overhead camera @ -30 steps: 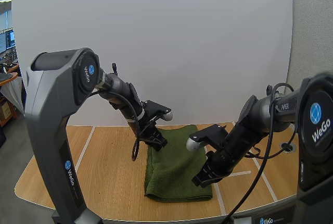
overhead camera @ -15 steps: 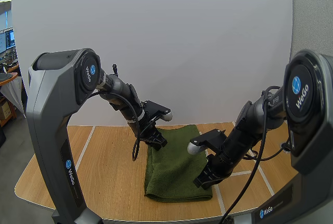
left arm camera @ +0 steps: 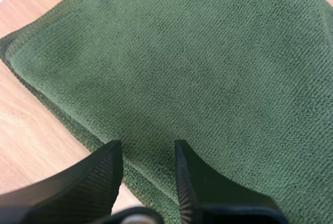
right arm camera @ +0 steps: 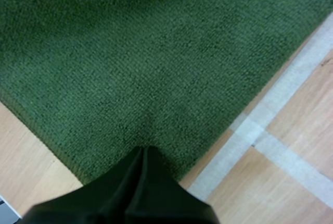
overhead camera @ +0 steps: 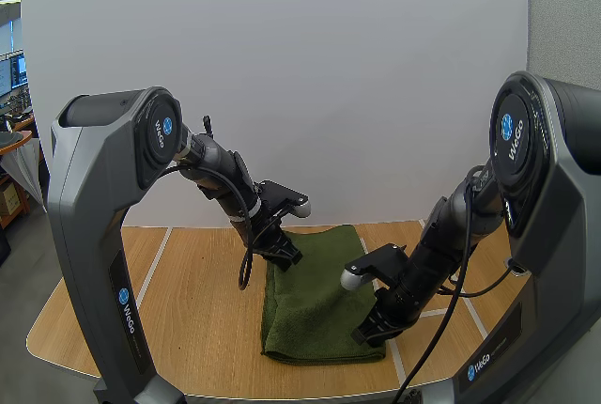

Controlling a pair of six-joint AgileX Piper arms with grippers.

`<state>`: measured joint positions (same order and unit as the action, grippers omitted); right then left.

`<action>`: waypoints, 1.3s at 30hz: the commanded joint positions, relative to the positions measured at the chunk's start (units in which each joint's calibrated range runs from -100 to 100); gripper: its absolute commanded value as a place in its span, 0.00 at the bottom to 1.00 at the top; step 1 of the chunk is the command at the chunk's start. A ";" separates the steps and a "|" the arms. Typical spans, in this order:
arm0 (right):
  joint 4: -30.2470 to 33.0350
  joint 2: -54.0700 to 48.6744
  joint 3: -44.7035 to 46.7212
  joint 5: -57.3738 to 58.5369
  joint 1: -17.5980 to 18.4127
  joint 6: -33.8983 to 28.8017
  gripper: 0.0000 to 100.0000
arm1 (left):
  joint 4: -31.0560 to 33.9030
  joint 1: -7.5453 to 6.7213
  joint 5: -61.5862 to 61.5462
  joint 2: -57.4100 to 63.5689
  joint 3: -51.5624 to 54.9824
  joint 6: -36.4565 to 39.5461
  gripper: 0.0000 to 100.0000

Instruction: Fold the towel

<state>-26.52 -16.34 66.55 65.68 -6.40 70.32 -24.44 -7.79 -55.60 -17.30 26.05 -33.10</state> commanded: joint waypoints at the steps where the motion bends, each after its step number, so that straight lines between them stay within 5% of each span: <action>1: -1.02 1.18 3.39 -3.14 -0.21 2.73 0.00 | -1.36 -0.15 1.23 0.09 -0.44 -0.13 0.54; 29: -1.14 1.17 3.53 -1.71 -0.21 2.73 0.00 | -2.68 -0.15 7.04 -2.71 -0.44 -0.13 0.53; 31: -1.14 1.17 3.53 -1.71 -0.21 2.73 0.00 | -2.68 -0.15 7.04 -2.86 -0.44 -0.13 0.45; 37: -1.14 1.17 3.53 -0.94 -0.21 2.73 0.00 | -2.68 -0.15 7.04 -3.55 -0.44 -0.13 0.00; 39: -1.36 1.17 3.53 -0.29 -0.21 2.73 0.00 | -2.68 -0.15 7.50 -3.55 -0.44 -0.13 0.00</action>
<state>-28.68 -15.95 68.48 62.78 -6.49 72.71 -26.17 -7.79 -49.15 -20.28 25.94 -33.10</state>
